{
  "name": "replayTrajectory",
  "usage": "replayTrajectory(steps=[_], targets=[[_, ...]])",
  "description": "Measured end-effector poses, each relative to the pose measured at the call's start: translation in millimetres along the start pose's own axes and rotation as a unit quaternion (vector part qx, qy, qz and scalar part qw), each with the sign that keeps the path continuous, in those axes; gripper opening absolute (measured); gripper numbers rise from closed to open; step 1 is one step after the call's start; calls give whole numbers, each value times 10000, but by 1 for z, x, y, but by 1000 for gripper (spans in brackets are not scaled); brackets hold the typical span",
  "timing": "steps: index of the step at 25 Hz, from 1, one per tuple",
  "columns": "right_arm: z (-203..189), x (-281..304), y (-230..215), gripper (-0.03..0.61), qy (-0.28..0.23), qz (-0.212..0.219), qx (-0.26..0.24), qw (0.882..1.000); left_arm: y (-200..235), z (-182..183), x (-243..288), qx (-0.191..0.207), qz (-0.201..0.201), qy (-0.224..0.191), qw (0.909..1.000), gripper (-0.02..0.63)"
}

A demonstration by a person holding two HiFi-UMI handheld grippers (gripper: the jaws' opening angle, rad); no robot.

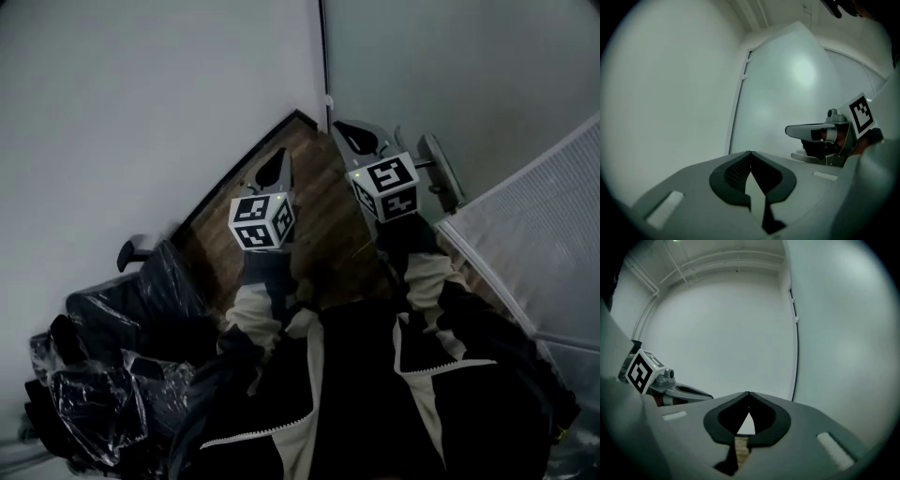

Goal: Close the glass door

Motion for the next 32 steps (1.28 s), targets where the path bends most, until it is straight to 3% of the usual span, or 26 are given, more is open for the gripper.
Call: replayTrajectory(steps=[3,8,13,18,23,29,32], targets=[[-3,-14,-15,5,190,-766,-26,9969,-16,4,39,258,-875,191,9957,0],[-15,-32,-36,5,530,-1888,216,9803,-36,12,85,563,-1947,494,9780,0],[-33,-74,-44,5,982,-2851,408,9526,-68,-2,116,616,-2885,862,9516,0],[-47,-117,-38,5,1502,-3377,391,9284,-103,-23,130,534,-3602,1122,9246,-1],[-57,-151,-38,5,1998,-3569,247,9122,-143,-37,131,520,-4004,1260,9061,-1],[-62,-142,-32,6,2603,-3243,-173,9093,-147,-39,132,469,-4067,1295,9031,-1],[-69,-126,-28,127,3466,-2753,-1097,8900,-145,-39,134,460,-4031,1304,9047,0]])
Point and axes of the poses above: the fingertips, and each gripper's own axes: x forward along the fingers, y to its left, z out of its top, the point moved 9 cm from there along -x, backward along the fingers, and after that the axes turned 12 degrees about -x, right-handed, at the moved point
